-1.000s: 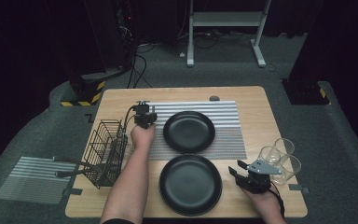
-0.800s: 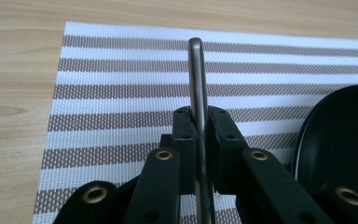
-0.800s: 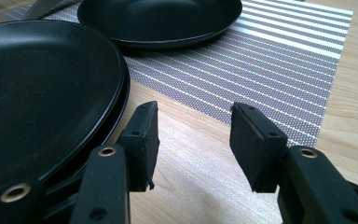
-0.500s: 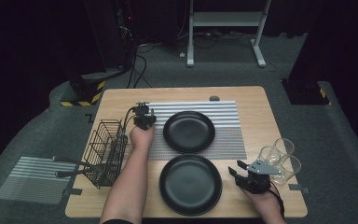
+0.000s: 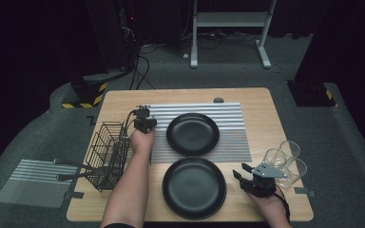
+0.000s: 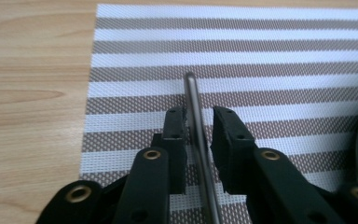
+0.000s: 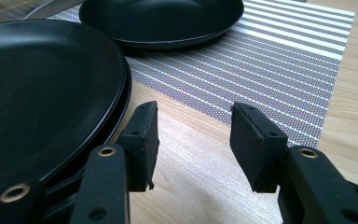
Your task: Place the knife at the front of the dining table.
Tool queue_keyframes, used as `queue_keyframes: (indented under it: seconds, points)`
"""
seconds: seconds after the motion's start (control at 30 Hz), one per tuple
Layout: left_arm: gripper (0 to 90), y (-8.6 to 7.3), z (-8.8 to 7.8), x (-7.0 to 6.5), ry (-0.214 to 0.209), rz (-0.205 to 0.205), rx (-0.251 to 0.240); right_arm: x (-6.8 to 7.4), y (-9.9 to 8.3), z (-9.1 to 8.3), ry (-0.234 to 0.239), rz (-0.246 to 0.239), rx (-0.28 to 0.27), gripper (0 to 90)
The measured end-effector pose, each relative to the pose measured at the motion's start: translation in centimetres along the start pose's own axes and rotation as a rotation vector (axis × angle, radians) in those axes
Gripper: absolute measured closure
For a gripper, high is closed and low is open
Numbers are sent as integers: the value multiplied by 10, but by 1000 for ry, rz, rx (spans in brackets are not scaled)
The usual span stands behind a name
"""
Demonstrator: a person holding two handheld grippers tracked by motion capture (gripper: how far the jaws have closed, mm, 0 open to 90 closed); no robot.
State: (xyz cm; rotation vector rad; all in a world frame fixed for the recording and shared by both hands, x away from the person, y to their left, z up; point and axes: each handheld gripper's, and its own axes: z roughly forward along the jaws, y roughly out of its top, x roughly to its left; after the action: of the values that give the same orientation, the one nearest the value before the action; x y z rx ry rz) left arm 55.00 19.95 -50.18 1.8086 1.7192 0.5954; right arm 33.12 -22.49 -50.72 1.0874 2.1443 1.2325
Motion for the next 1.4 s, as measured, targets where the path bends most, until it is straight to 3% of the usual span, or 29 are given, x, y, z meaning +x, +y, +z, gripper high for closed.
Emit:
queue_keyframes:
  seconds: [0.2, 0.23, 0.27, 0.37, 0.6, 0.63, 0.67, 0.7, 0.73, 0.77, 0.8, 0.87, 0.97, 1.03, 1.07, 1.1, 1.13, 1.17, 1.2, 1.23, 1.27, 1.3, 1.33, 1.4]
  points:
    - [748, 3, -9, -5, 6, 55, -23, 1, 1, 0, -1, 3, -1, 517]
    - [749, 3, -10, -3, 11, 88, -14, 1, 1, 0, -1, 4, -1, 517]
    - [749, 2, -10, -6, -4, 56, -21, 1, 1, 0, 0, 3, -2, 517]
    - [741, -2, -14, -13, -14, 42, -28, 2, 1, -1, 1, 6, -3, 517]
    - [726, -7, -32, -28, -14, 106, -58, 3, 3, -2, 5, -3, -7, 517]
    - [722, -8, -35, -31, -9, 109, -63, 4, 3, -2, 8, -5, -4, 517]
    - [719, -10, -35, -36, -20, 66, -85, 4, 3, -3, 10, -4, -5, 517]
    - [718, -10, -39, -34, -11, 117, -58, 4, 3, -3, 10, -6, -7, 517]
    - [717, -11, -40, -36, -13, 107, -67, 5, 3, -3, 12, -7, -8, 517]
    - [710, -13, -41, -40, -24, 67, -84, 5, 3, -3, 14, -7, -8, 517]
    - [705, -14, -43, -39, -23, 108, -64, 3, 4, -3, 16, -33, -8, 517]
    - [702, -16, -47, -40, -19, 122, -69, 5, 4, -3, 19, -15, -14, 517]
    - [692, -21, -53, -47, -31, 117, -76, 5, 4, -3, 22, -12, -15, 517]
    - [688, -24, -58, -48, -24, 120, -81, 4, 5, -3, 23, -38, -12, 517]
    - [687, -26, -60, -48, -27, 110, -84, 6, 5, -3, 23, -13, -20, 517]
    - [687, -28, -63, -47, -26, 129, -76, 6, 5, -4, 24, -15, -21, 517]
    - [687, -31, -62, -52, -42, 63, -111, 6, 5, -4, 25, -11, -20, 517]
    - [687, -33, -67, -48, -33, 117, -81, 6, 5, -4, 26, -11, -20, 517]
    - [688, -36, -66, -53, -43, 71, -115, 6, 5, -3, 27, -15, -20, 517]
    - [687, -37, -70, -50, -37, 120, -85, 6, 6, -3, 28, -16, -20, 517]
    - [687, -39, -69, -54, -48, 75, -116, 6, 6, -3, 29, -27, -23, 517]
    - [685, -41, -70, -54, -49, 80, -118, 7, 6, -3, 30, -17, -20, 517]
    - [683, -42, -74, -51, -45, 118, -91, 6, 7, -2, 30, -33, -25, 516]
    - [677, -45, -76, -51, -43, 122, -92, 7, 7, -3, 30, -21, -20, 516]
